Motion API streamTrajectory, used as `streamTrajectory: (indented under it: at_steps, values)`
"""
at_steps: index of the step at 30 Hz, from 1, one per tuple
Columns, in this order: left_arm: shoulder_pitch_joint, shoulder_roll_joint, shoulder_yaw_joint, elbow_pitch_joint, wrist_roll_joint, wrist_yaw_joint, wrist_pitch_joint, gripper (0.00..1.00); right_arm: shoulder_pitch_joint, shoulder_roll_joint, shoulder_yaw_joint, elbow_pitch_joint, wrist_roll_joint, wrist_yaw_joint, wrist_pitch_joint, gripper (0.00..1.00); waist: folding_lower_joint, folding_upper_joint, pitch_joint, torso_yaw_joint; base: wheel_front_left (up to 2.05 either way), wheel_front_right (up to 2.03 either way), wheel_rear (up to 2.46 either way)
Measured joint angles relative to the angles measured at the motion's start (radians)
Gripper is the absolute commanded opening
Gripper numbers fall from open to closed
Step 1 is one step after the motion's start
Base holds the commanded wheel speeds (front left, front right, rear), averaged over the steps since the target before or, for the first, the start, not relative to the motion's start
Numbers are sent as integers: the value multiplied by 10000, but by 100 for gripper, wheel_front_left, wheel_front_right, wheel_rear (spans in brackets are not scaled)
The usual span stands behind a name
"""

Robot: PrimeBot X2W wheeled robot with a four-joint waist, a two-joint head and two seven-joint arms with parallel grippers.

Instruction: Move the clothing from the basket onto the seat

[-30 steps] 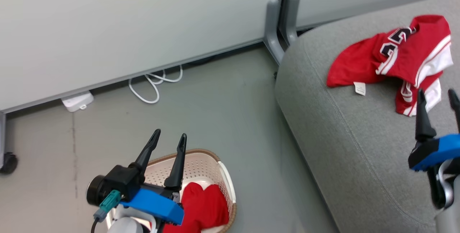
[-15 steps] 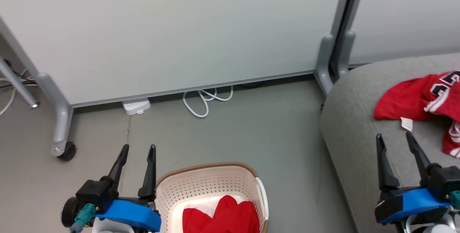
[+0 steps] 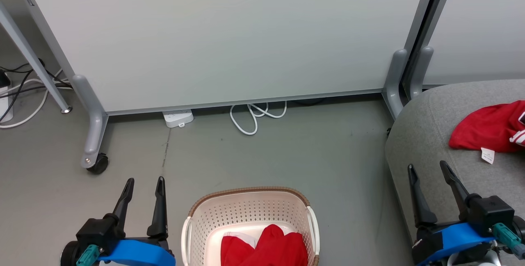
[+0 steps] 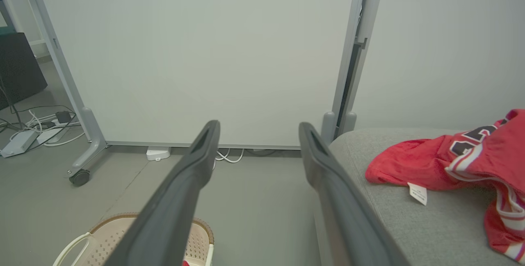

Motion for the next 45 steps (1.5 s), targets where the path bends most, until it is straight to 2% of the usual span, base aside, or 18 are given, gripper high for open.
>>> streamTrajectory:
  at_steps: [12, 19, 31, 37, 45]
  values:
    - [0, -157, -65, -4, 92, 0, 0, 100, -40, 0, 136, 31, 42, 0, 4, 100, 0, 0, 175, -55, 0, 0, 0]
    - [-460, -82, -734, 288, 121, 0, 0, 100, -541, 2, 324, -251, 17, 0, 40, 100, 0, 0, 865, -174, 0, 0, 0]
    - [-3182, 844, -3014, 2575, -792, 0, 2, 100, -2926, 2, 924, -1609, -255, 0, 19, 100, 3, 0, 3709, -744, 0, 0, 0]
    - [-4741, 1160, -4752, 4270, -1465, 0, 33, 100, -4126, 0, 1308, -2056, -236, 0, -151, 100, 4, 0, 5393, -1268, 0, 0, 0]
    - [-6681, 1739, -6830, 5515, -2393, 0, 487, 100, -4928, -4, 1576, -2406, -111, 0, -382, 100, 4, -1, 7492, -1992, 0, 0, 0]
